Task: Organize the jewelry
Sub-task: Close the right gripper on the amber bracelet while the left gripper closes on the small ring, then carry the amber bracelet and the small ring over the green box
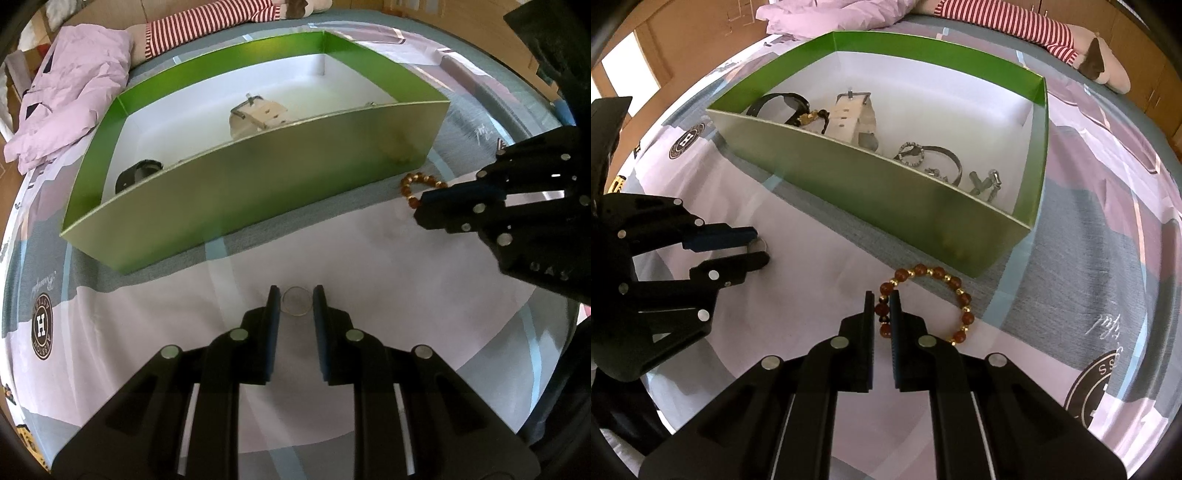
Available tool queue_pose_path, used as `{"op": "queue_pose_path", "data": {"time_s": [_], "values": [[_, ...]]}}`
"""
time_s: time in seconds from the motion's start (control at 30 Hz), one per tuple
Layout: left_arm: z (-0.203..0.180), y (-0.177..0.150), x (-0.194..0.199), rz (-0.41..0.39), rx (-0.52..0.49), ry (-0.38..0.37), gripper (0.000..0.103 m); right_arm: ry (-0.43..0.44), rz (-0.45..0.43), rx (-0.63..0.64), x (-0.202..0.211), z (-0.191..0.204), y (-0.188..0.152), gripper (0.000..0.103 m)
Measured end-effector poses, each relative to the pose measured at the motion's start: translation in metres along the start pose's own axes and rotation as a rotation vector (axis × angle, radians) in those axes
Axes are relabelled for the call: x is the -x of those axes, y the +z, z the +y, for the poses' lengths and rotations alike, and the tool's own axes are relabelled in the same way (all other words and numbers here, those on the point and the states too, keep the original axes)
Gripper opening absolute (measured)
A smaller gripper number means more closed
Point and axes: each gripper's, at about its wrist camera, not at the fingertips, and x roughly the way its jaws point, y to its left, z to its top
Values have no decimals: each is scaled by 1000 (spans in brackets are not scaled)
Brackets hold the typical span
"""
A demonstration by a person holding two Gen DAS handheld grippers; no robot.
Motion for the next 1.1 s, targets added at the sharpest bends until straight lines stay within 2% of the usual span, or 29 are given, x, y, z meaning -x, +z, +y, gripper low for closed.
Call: {"op": "queue_pose_path", "data": {"time_s": [0.37,0.57,0.83,1.1], "values": [[2,-1,1,1,-1,-4,17,10,12,12,-6,8,4,7],[7,8,23,-55,17,0,17,26,-16,0,3,8,6,7],[16,24,59,-159,47,22,17,64,-152,-31,47,7,19,7],[31,33,72,-200,92,42,17,154,-303,-41,82,12,34,7]]}}
